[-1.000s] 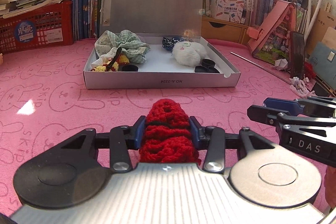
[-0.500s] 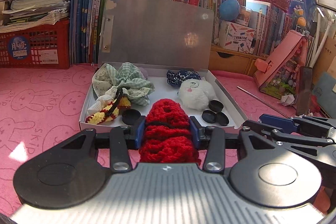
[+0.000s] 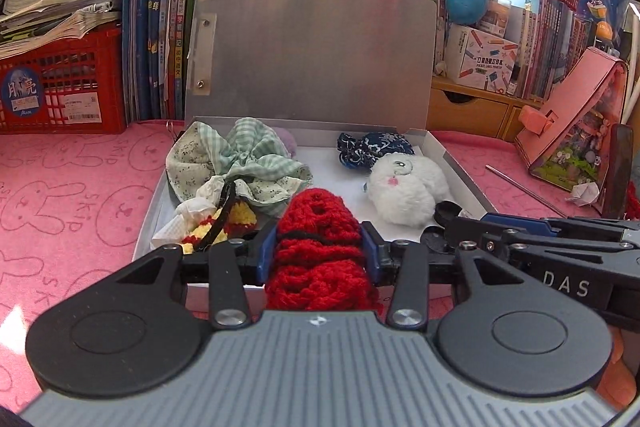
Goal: Organize objects
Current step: 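Carry red crochet toy and clear cup over the white box with both tools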
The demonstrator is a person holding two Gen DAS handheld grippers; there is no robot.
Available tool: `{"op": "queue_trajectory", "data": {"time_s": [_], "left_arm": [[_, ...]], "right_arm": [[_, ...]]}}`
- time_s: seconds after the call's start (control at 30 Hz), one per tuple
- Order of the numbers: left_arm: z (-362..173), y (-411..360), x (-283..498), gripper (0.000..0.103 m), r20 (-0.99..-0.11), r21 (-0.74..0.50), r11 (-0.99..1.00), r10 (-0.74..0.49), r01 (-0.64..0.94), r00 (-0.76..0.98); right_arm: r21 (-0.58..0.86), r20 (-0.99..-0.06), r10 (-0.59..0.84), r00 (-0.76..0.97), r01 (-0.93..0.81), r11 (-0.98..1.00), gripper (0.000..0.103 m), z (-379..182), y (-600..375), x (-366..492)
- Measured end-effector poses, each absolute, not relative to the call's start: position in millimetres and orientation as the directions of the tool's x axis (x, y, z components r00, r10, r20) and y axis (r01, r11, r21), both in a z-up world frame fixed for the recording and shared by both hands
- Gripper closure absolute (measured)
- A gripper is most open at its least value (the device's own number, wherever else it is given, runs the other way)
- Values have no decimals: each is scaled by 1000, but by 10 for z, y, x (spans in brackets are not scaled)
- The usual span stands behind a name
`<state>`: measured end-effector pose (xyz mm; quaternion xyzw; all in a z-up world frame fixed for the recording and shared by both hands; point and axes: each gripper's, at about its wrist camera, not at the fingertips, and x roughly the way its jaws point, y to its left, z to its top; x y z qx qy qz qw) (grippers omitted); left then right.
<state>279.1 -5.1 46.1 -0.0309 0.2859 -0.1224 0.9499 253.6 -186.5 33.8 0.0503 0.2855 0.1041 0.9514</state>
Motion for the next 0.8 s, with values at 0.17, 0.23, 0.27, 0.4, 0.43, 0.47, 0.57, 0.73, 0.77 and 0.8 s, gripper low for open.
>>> {"op": "queue_trajectory", "data": {"time_s": [0.17,0.23,0.27,0.4,0.43,0.47,0.57,0.73,0.77,0.8], "left_arm": [[395,-19,2887,54,-538,-131,968,-252,215,804],[396,-18,2918,54,-535,-134,967,-255,217,806],[392,-18,2933,54,-534,-134,967,-255,217,806],[385,-43,2982,54,-530,-123,967,-253,222,809],[381,-50,2998,54,-530,-120,967,-253,223,809],[376,-57,3013,54,-531,-118,967,-252,224,809],[353,-67,3059,54,-534,-118,969,-248,219,808],[307,-79,3111,54,-540,-117,970,-243,214,806],[300,-82,3119,54,-541,-115,970,-243,215,805],[293,-81,3123,54,-541,-116,970,-243,215,805]], "right_arm": [[175,-553,232,800,-160,971,64,268,-1876,2653],[185,-559,235,795,-156,970,64,248,-1881,2697],[191,-562,237,792,-155,969,64,241,-1884,2713],[221,-569,251,783,-148,964,64,216,-1899,2787],[225,-572,252,781,-146,963,64,209,-1901,2801],[226,-574,252,779,-145,963,64,201,-1903,2818],[221,-581,245,776,-139,965,64,183,-1898,2850],[221,-590,240,771,-132,966,64,142,-1906,2883],[222,-592,240,769,-131,966,64,134,-1909,2889],[224,-593,240,768,-129,966,64,121,-1914,2895]]}}
